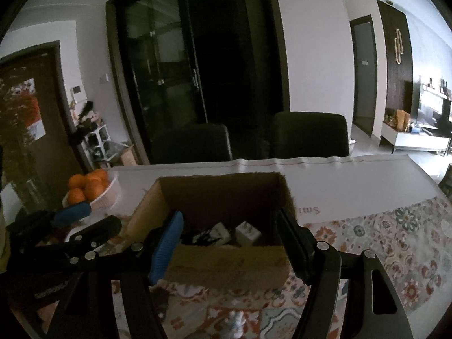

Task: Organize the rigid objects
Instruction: 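Withdraw both open grippers from the box back over the table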

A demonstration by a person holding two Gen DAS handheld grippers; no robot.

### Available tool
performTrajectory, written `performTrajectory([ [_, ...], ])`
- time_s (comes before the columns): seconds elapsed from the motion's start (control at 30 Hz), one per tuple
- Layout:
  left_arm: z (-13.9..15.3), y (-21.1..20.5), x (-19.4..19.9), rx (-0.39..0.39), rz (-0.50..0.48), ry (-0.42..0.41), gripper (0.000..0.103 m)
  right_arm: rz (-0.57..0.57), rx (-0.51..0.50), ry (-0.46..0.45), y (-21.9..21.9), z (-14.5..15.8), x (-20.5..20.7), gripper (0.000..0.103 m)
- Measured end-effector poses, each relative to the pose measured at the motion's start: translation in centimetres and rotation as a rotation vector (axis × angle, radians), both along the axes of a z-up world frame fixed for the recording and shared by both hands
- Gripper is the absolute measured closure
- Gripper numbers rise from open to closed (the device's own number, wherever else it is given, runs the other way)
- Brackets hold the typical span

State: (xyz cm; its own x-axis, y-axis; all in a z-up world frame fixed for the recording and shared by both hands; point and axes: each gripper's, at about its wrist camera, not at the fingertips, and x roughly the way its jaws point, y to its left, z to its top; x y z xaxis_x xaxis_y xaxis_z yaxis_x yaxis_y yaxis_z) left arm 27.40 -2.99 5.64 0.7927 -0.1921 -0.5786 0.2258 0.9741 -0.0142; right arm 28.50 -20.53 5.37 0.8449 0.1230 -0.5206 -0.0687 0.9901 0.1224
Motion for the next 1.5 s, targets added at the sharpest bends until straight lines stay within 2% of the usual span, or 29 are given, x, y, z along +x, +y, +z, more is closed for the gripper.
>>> performTrajectory([
  [0.13, -0.1, 1.1, -2.2, 0.01, 0.038, -0.026, 0.034, 0.017, 0.01, -0.012, 1.0, -0.2, -1.7, 0.033],
  [0.33, -0.8, 2.5, -5.2, 0.025, 0.097, -0.049, 0.021, 0.042, -0.003, -0.023, 2.4, -0.8, -3.9, 0.027],
  [0.63, -2.9, 3.6, -8.5, 0.042, 0.141, -0.039, 0.009, 0.056, -0.03, -0.025, 3.4, -2.2, -6.7, 0.018],
  [0.77, -3.9, 3.6, -9.5, 0.062, 0.147, -0.027, 0.009, 0.064, -0.037, -0.01, 3.6, -3.2, -7.6, 0.013],
  [1.0, -5.5, 3.6, -10.8, 0.074, 0.146, 0.002, 0.009, 0.084, -0.035, 0.031, 3.8, -5.2, -8.5, 0.013],
  [1.5, -10.5, 4.4, -12.5, 0.022, 0.123, 0.139, 0.009, 0.14, -0.053, 0.101, 5.0, -9.1, -10.0, 0.013],
])
